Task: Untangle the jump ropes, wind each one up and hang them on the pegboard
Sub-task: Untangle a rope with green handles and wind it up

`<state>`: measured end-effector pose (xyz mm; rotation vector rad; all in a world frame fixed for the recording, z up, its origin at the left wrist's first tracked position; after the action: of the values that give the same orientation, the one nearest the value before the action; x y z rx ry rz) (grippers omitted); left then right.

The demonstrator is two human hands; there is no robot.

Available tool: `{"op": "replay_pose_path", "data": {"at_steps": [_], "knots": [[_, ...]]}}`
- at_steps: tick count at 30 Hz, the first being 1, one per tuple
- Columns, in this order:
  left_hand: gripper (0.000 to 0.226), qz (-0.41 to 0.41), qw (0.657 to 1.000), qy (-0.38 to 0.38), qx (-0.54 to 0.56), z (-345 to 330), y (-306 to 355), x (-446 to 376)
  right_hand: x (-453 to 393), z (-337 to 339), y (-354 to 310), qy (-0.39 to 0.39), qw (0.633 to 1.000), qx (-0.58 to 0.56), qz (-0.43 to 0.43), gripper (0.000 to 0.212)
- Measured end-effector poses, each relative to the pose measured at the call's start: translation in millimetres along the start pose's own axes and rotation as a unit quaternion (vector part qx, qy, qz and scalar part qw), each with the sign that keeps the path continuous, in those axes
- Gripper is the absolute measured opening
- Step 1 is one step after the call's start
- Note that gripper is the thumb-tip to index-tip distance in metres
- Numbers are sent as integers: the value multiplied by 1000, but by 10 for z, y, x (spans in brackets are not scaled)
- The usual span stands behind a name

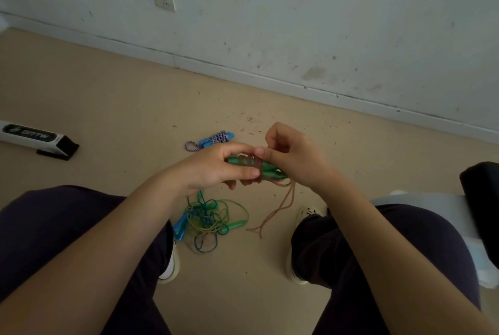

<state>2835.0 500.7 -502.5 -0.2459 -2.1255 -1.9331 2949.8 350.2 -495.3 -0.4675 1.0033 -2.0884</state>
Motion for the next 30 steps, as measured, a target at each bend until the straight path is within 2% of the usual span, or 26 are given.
{"op": "replay_pose_path", "data": {"at_steps": [5, 10, 13, 17, 21, 26, 30], "knots": [[40, -8, 1000, 14, 14, 0, 1, 15, -6, 7, 5, 5, 999, -11, -43, 24], [66, -24, 995, 29, 91, -6, -7, 7, 25, 19, -49, -36, 992, -104, -67, 23], [51, -42, 994, 29, 95, -4, 26, 20, 36, 28, -44, -75, 976, -184, -88, 27], [33, -54, 987, 68, 133, 11, 75, 7, 24, -19, -18, -104, 958, -248, -104, 31], [33, -53, 981, 97, 159, 8, 99, -9, 20, -85, -3, -69, 968, -219, -97, 23], [42, -70, 985, 126, 94, 4, 65, 4, 15, -98, -20, -77, 977, -178, -87, 24], [32, -85, 970, 167, 155, 5, 72, -13, 1, -88, -27, -88, 979, -156, -95, 16]]}}
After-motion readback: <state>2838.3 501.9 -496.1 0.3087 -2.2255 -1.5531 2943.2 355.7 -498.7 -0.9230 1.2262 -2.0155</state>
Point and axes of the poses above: each hand's wrist, its own x-axis away from the middle knuckle, its own z-axis out of the back of the hand, y = z × x, the point moved 1 cm from there along -x, towards the middle knuckle, and after that the axes turned 10 degrees about x, right-handed, at the moved point
